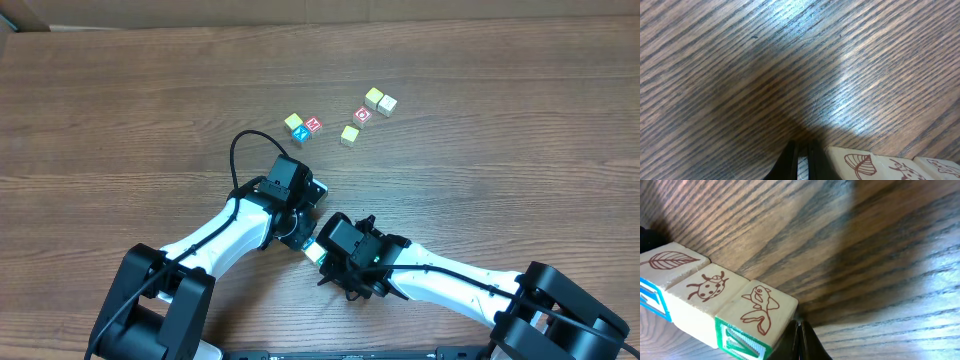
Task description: Flip 5 blocks
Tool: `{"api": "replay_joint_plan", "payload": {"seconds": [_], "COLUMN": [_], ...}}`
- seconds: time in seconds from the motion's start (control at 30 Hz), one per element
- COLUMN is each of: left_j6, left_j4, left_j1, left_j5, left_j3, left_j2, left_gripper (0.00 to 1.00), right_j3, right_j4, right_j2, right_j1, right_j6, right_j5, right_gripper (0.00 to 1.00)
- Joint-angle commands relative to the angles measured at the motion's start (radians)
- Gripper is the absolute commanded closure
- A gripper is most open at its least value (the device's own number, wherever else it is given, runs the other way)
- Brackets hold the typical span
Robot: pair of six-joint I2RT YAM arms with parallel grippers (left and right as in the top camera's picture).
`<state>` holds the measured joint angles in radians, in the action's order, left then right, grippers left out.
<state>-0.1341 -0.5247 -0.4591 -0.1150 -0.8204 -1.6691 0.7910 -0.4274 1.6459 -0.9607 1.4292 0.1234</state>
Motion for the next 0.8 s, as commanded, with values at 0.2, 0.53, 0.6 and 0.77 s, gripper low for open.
{"api": "replay_joint_plan", "payload": {"seconds": [0.2,0.53,0.6,0.77], "left_j6": [0.011,0.011,0.011,0.011], "left_j4": [-0.026,-0.022,-0.02,-0.016], "left_j1": [-0.026,-0.026,-0.026,-0.026], "left_j5": [-0.009,-0.009,-0.009,-0.009], "left_j3": [0.081,0.081,0.081,0.081], "left_j2": [-0.083,-0.083,-0.083,-0.083], "left_gripper": [0.96,0.96,0.96,0.96], "right_j3": [0.012,0.012,0.012,0.012], "right_j4": [0.027,0.069,0.084,0.09], "right_j2": [0.004,0.004,0.004,0.004], "right_j1": [-0.032,-0.032,-0.032,-0.032], "right_j6": [0.11,0.275,0.277,0.278], "right_j5": [0.005,-0.021,-0.021,-0.019], "right_gripper": [0.96,0.96,0.96,0.96]}}
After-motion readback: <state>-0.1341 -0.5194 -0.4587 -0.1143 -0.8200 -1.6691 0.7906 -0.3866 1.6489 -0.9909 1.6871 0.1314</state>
